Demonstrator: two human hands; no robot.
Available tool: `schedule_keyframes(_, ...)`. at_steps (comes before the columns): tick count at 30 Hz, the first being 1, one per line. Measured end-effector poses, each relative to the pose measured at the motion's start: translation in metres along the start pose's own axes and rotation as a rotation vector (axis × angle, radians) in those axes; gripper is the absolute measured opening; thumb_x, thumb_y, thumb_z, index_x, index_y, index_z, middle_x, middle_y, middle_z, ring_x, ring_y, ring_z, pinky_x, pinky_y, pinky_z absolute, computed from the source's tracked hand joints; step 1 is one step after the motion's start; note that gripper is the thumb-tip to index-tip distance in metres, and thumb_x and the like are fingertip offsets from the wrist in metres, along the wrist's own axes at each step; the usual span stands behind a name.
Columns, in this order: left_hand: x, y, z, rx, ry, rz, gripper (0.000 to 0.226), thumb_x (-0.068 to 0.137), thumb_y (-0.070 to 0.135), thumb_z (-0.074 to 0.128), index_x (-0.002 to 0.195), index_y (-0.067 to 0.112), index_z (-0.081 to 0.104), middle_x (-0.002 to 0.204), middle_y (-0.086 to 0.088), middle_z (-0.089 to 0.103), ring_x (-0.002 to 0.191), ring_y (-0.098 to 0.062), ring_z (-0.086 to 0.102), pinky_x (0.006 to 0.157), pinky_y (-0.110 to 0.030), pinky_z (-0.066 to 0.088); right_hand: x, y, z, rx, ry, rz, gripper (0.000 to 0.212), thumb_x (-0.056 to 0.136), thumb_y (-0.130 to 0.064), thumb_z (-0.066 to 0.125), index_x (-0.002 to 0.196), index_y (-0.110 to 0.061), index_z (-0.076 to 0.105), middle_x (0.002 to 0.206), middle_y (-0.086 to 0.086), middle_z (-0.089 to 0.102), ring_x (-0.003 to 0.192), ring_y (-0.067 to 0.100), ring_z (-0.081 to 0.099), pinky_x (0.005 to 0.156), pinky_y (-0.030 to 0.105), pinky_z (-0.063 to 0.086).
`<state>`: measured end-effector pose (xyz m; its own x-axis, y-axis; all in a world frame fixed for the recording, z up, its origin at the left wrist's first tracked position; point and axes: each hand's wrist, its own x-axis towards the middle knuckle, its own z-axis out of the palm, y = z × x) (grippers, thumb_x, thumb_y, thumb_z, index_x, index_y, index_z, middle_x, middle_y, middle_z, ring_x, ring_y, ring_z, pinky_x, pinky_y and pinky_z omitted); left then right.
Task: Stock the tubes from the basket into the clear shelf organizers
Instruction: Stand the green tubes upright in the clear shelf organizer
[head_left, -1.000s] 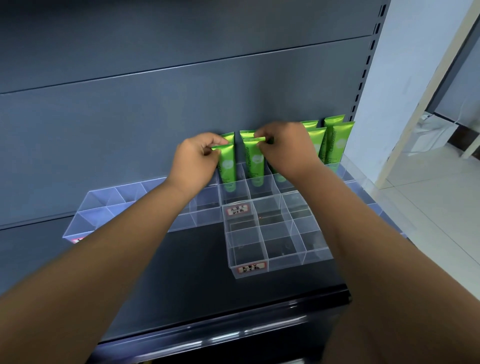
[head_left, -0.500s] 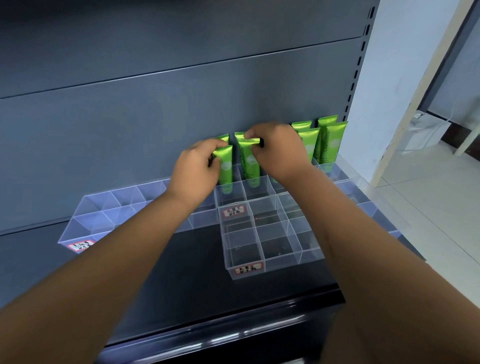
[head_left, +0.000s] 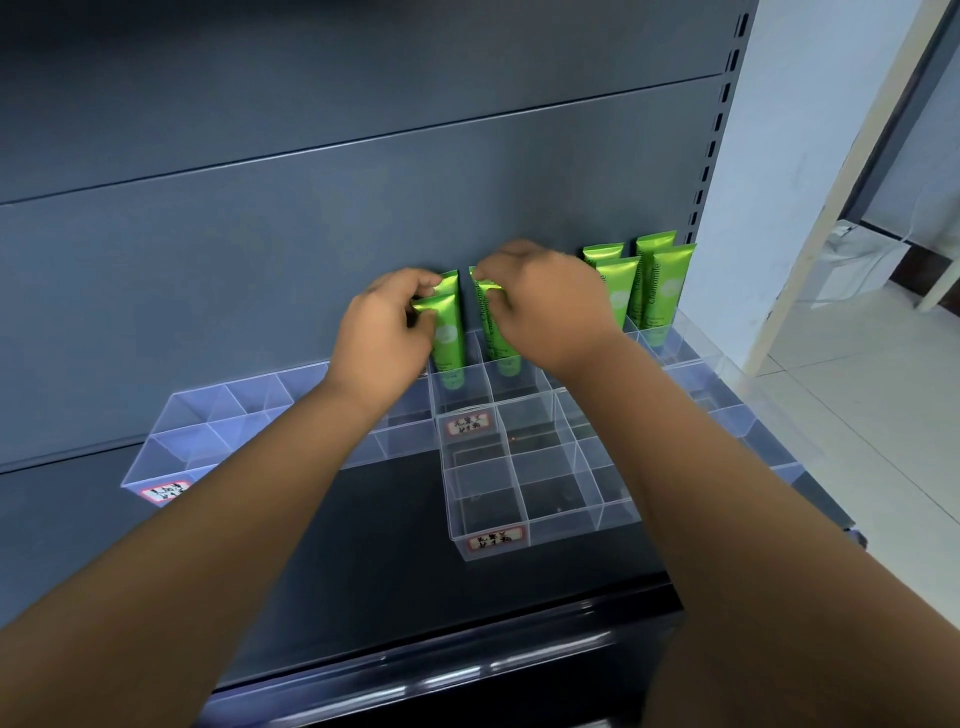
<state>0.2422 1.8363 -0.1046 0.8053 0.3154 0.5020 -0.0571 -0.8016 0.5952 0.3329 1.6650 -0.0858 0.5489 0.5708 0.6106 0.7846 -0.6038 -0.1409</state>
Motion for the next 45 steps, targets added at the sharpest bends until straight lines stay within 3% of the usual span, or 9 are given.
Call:
schedule_keyframes(5,-0.026,0.015,-0.018,0.142,0.128,0.012,0.03,0.093,0.01,0.064,0.122,0.013,0.067,0.119,-0.003,0.07,0.109,-0.023,0.064,0.093,-0.024,0.045,-0.013,-0.026,-0.009,-0.097,0.099,-0.017,0.03,0.095,-0.036,0.046,0.088,-0.017,0.069,0.087,0.004,0.065,0.062,0.032,0.061,0.051,0.028,0.039)
schedule_keyframes(9,-0.073,0.023,-0.04,0.424,0.172,-0.097,0.04,0.099,0.03,0.057,0.133,0.01,0.056,0.127,-0.013,0.064,0.117,-0.037,0.055,0.095,-0.044,0.045,-0.03,-0.062,-0.017,-0.044,0.216,0.008,0.041,0.098,-0.041,0.048,0.077,-0.013,0.069,0.074,0.007,0.065,0.071,0.031,0.061,0.054,0.031,0.039)
schedule_keyframes(12,-0.117,0.023,-0.064,0.583,0.144,-0.193,0.058,0.097,0.046,0.046,0.14,0.007,0.049,0.139,-0.016,0.057,0.132,-0.04,0.048,0.109,-0.052,0.041,-0.045,-0.099,-0.021,0.066,0.098,0.01,0.051,0.102,-0.049,0.037,0.105,-0.012,0.072,0.107,0.007,0.071,0.112,0.029,0.06,0.085,0.041,0.052)
schedule_keyframes(15,-0.167,0.027,-0.097,0.688,0.137,-0.33,0.07,0.096,0.056,0.039,0.146,0.009,0.045,0.151,-0.015,0.049,0.143,-0.039,0.04,0.115,-0.057,0.035,-0.063,-0.145,-0.032,0.173,-0.092,-0.036,0.066,0.103,-0.056,0.026,0.15,-0.014,0.045,0.158,0.004,0.041,0.151,0.024,0.027,0.122,0.044,0.026)
schedule_keyframes(18,-0.215,0.034,-0.139,0.698,0.23,-0.515,0.076,0.093,0.065,0.033,0.149,0.014,0.042,0.153,-0.011,0.048,0.146,-0.037,0.037,0.116,-0.058,0.032,-0.082,-0.2,-0.041,0.249,-0.175,-0.132,0.069,0.103,-0.06,0.021,0.159,-0.02,0.028,0.169,-0.003,0.016,0.157,0.018,0.0,0.127,0.044,0.007)
schedule_keyframes(22,-0.282,0.033,-0.206,0.789,0.337,-0.684,0.081,0.091,0.069,0.028,0.152,0.017,0.04,0.157,-0.01,0.044,0.148,-0.035,0.033,0.118,-0.056,0.029,-0.114,-0.288,-0.045,0.391,-0.27,-0.273,0.07,0.102,-0.062,0.016,0.161,-0.024,0.021,0.17,-0.009,0.007,0.155,0.012,-0.011,0.127,0.044,0.0)
schedule_keyframes(31,-0.47,0.014,-0.319,1.014,0.398,-1.071,0.077,0.096,0.062,0.01,0.16,0.022,0.025,0.165,-0.002,0.029,0.155,-0.025,0.019,0.125,-0.047,0.015,-0.224,-0.519,-0.028,0.689,-0.44,-0.505,0.064,0.101,-0.054,0.023,0.152,-0.021,0.044,0.163,-0.001,0.034,0.155,0.019,0.016,0.125,0.05,0.006)
schedule_keyframes(34,-0.533,0.002,-0.337,1.029,0.445,-1.245,0.075,0.1,0.065,0.015,0.16,0.021,0.025,0.166,-0.003,0.028,0.155,-0.025,0.019,0.126,-0.046,0.013,-0.265,-0.574,-0.01,0.722,-0.555,-0.566,0.074,0.098,-0.058,0.013,0.15,-0.017,0.046,0.159,0.004,0.04,0.153,0.023,0.021,0.124,0.051,0.012)
schedule_keyframes(45,-0.66,-0.072,-0.311,0.823,0.337,-1.532,0.063,0.104,0.053,0.025,0.158,0.02,0.03,0.165,-0.001,0.032,0.155,-0.024,0.021,0.127,-0.047,0.015,-0.32,-0.603,0.083,0.422,-0.976,-0.715,0.063,0.105,-0.054,0.022,0.158,-0.022,0.03,0.166,0.002,0.024,0.154,0.025,0.018,0.123,0.048,0.017)
